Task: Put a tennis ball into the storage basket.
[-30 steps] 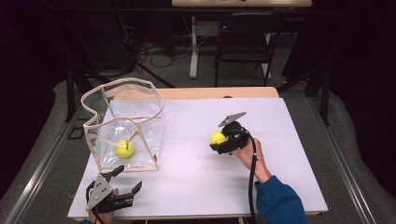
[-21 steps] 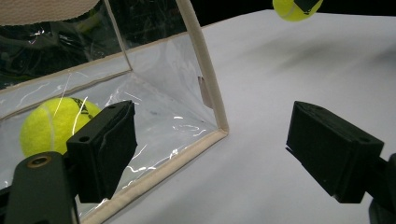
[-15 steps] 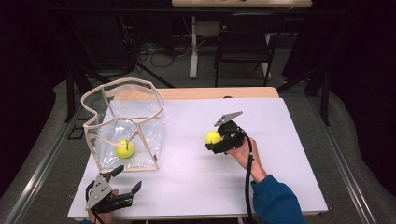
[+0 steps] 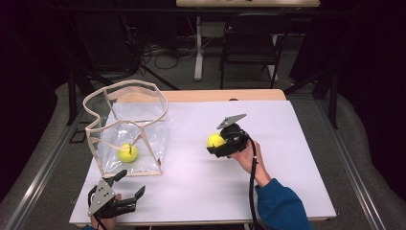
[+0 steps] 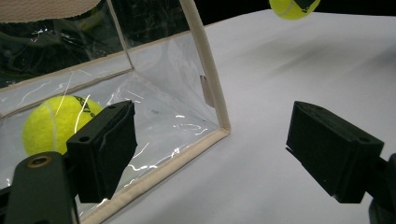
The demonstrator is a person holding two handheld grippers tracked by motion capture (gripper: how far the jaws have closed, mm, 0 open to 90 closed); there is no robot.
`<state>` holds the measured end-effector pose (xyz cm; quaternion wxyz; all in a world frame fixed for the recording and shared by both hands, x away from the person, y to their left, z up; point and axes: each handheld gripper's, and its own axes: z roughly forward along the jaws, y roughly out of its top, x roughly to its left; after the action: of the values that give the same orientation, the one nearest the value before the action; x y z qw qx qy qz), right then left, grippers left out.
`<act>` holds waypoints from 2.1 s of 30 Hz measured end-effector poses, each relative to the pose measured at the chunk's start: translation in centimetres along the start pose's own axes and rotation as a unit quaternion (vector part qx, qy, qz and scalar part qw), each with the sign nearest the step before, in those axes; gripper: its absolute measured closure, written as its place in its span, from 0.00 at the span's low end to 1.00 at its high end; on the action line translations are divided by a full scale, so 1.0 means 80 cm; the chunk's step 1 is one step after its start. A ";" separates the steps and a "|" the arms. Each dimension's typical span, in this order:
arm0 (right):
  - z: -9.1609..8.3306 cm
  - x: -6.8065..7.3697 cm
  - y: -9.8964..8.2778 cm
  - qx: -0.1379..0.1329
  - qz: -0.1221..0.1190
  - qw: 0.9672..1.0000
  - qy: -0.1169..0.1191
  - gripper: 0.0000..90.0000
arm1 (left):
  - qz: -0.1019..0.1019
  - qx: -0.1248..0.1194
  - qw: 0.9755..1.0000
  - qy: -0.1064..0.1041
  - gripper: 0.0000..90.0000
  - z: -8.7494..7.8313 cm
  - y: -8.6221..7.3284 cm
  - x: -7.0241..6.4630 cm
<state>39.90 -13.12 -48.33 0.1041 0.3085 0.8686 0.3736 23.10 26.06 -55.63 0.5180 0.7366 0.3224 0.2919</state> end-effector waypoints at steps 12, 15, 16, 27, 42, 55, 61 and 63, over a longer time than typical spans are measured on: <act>0.002 0.007 0.016 -0.015 -0.001 1.000 0.013 0.29 | -0.003 0.000 1.000 0.002 0.18 0.000 0.000 0.001; 0.003 0.009 0.018 -0.016 -0.002 1.000 0.018 0.29 | 0.000 -0.002 1.000 0.004 0.18 0.000 0.001 0.001; 0.004 0.009 0.020 -0.018 -0.006 1.000 0.018 0.29 | -0.001 -0.002 1.000 0.004 0.18 0.000 0.001 0.001; 0.003 0.012 0.031 -0.027 -0.009 0.999 0.019 0.29 | -0.003 0.000 1.000 0.004 0.18 0.000 0.000 0.001; 0.004 0.021 0.044 -0.030 -0.024 0.999 0.018 0.29 | 0.000 0.000 1.000 0.002 0.18 0.001 0.000 0.001; -0.003 0.026 0.058 -0.034 -0.033 0.999 0.016 0.29 | 0.001 -0.002 1.000 0.002 0.18 0.000 0.000 0.001; -0.004 0.030 0.065 -0.036 -0.039 0.998 0.016 0.29 | 0.000 -0.003 1.000 0.001 0.18 0.000 0.000 0.001; -0.005 0.032 0.067 -0.036 -0.040 0.998 0.015 0.29 | 0.000 -0.003 1.000 0.000 0.18 0.000 0.000 0.001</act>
<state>40.19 -8.93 -44.14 0.1172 0.2636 0.8676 0.4050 23.17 26.08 -55.60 0.5204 0.7348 0.3216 0.2928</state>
